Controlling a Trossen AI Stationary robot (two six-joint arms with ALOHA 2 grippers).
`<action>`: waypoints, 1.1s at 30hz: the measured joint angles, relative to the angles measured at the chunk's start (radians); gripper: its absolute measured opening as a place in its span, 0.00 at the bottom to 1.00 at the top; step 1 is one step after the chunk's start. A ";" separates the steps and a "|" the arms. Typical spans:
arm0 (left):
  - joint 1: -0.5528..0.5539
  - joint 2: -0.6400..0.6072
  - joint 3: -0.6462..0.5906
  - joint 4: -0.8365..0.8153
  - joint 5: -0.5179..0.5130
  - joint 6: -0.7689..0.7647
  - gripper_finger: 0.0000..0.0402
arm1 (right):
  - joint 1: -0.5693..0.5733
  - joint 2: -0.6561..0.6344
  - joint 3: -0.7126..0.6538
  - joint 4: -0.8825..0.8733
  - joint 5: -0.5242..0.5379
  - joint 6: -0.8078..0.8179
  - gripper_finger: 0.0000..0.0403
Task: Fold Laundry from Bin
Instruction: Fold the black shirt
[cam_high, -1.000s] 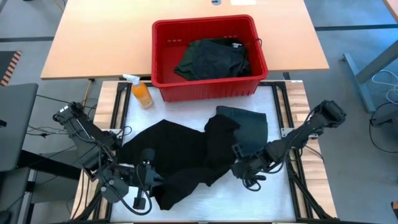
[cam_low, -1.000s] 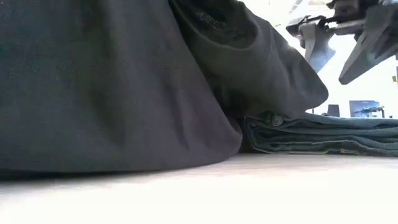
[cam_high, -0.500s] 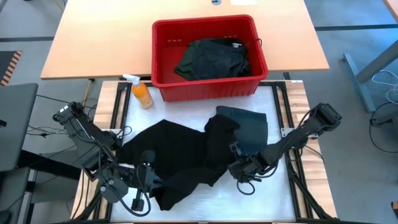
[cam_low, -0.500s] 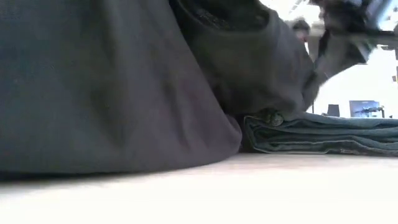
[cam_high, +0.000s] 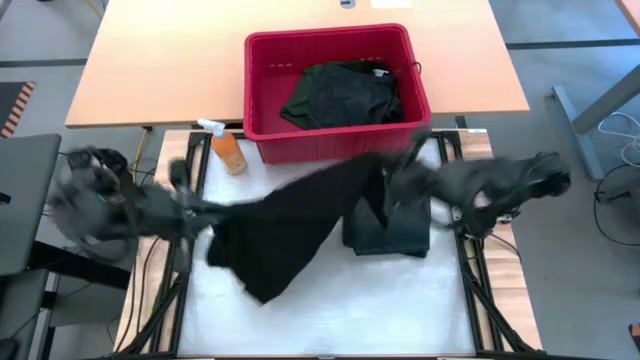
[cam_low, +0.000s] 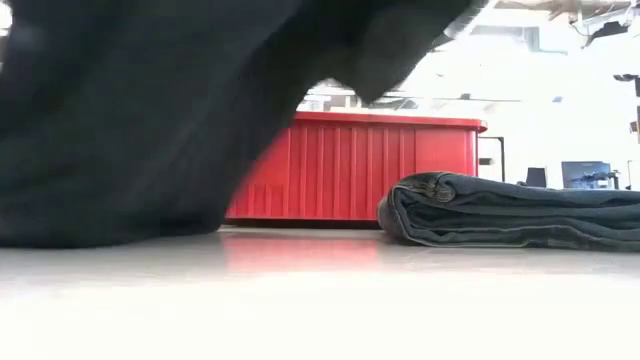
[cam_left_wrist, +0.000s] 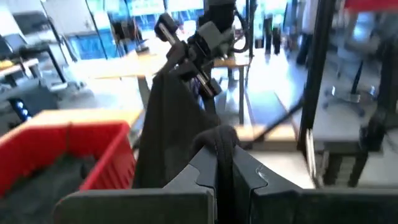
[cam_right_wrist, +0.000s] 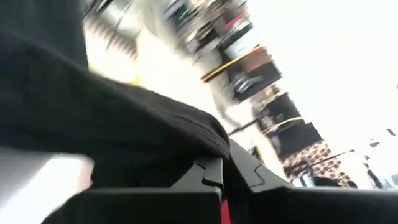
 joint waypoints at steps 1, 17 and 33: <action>0.000 -0.003 0.030 0.007 -0.006 0.027 0.00 | -0.018 -0.008 0.040 0.036 -0.024 -0.029 0.05; 0.000 0.044 0.173 0.253 0.339 0.377 0.00 | 0.229 -0.019 0.469 -0.307 -0.630 0.238 0.05; -0.008 0.105 0.173 0.464 0.031 0.780 0.00 | 0.353 -0.028 0.496 -0.266 -0.483 0.067 0.05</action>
